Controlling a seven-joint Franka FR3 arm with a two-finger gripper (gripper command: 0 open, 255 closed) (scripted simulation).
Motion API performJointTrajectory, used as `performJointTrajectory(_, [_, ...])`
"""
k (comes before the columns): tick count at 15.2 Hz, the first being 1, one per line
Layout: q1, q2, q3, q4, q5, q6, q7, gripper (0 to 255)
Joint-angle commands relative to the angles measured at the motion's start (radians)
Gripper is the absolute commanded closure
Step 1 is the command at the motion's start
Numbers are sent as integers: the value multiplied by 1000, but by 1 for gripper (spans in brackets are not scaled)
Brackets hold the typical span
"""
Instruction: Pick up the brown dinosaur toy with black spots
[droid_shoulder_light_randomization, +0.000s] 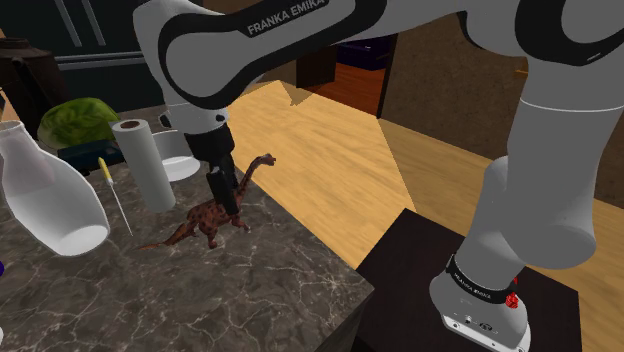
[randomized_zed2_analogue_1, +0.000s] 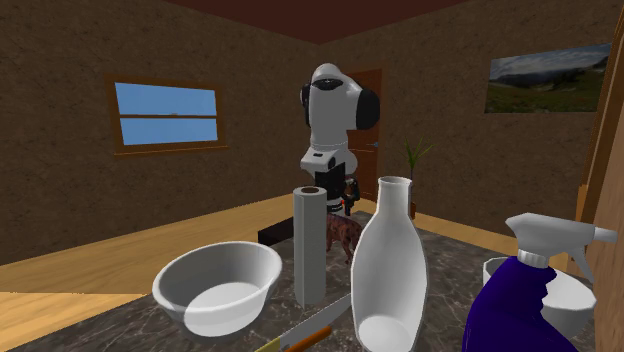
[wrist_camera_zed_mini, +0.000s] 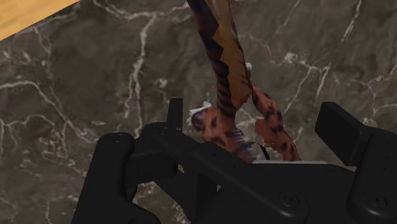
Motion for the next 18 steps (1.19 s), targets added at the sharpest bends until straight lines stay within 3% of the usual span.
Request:
performJointTrajectory(1, [0, 6, 0, -3, -1, 9, 0, 0])
performJointTrajectory(2, [0, 5, 0, -5, -1, 10, 0, 255])
performJointTrajectory(11, [0, 6, 0, -3, -1, 9, 0, 255])
performJointTrajectory(18, [0, -13, 1, 67, 3, -80, 0, 255])
